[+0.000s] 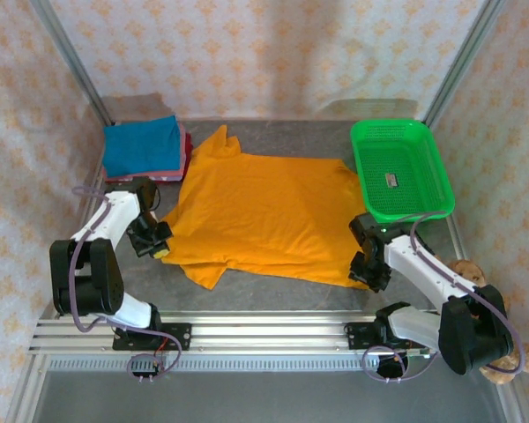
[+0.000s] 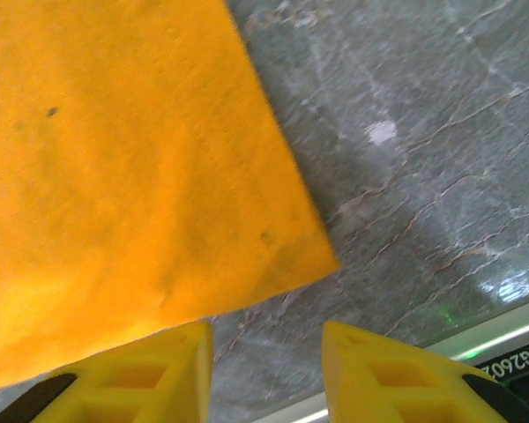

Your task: Fold and stack the t-shirts

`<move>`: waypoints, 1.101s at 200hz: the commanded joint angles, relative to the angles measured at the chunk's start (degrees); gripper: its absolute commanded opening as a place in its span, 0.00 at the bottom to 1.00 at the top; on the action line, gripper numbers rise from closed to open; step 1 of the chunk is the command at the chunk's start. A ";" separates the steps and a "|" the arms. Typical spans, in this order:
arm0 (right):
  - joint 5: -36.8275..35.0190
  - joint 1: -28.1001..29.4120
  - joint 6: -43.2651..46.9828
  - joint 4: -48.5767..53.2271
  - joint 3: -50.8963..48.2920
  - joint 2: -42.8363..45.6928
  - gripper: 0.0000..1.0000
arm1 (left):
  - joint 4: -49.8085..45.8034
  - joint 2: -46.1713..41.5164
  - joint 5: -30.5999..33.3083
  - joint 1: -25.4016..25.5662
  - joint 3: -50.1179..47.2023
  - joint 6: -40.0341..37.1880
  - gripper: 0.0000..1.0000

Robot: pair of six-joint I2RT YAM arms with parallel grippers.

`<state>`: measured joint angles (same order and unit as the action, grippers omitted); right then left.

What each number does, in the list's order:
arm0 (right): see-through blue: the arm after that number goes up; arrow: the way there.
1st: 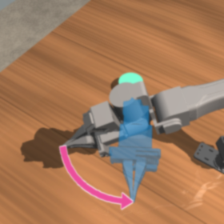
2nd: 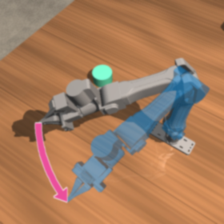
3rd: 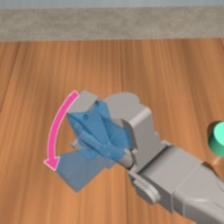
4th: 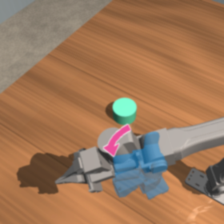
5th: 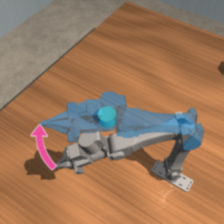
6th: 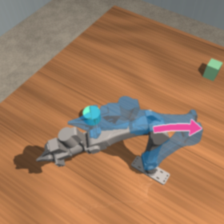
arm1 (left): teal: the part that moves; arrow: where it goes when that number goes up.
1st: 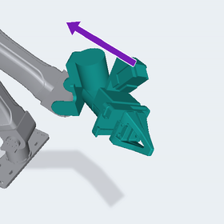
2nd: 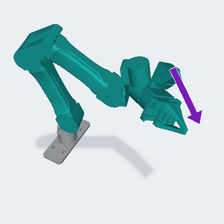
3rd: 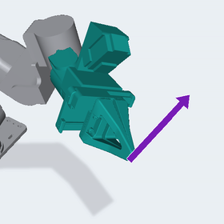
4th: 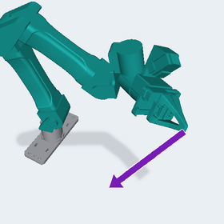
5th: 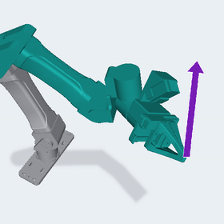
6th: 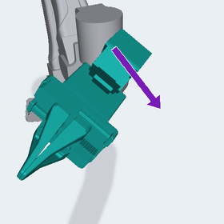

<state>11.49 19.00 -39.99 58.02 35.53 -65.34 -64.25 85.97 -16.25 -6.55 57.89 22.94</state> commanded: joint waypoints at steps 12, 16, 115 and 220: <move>-5.98 -0.76 -4.56 -2.56 -1.21 1.18 0.37 | -1.05 2.75 0.72 -0.49 4.35 -1.68 0.00; -6.23 -0.96 -4.68 -2.72 -1.16 1.18 0.37 | -1.05 3.02 0.63 -0.49 4.69 -1.74 0.00; -4.89 -0.97 -17.31 -7.59 -3.11 4.70 0.32 | -0.05 7.91 -1.51 -0.49 8.81 -2.28 0.00; -3.58 -0.96 -20.83 -7.33 -3.80 0.01 0.32 | 0.68 13.77 -2.95 -0.49 13.93 -3.11 0.00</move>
<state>8.54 17.85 -58.96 50.46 31.64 -63.37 -63.61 97.41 -18.92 -6.55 69.73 20.88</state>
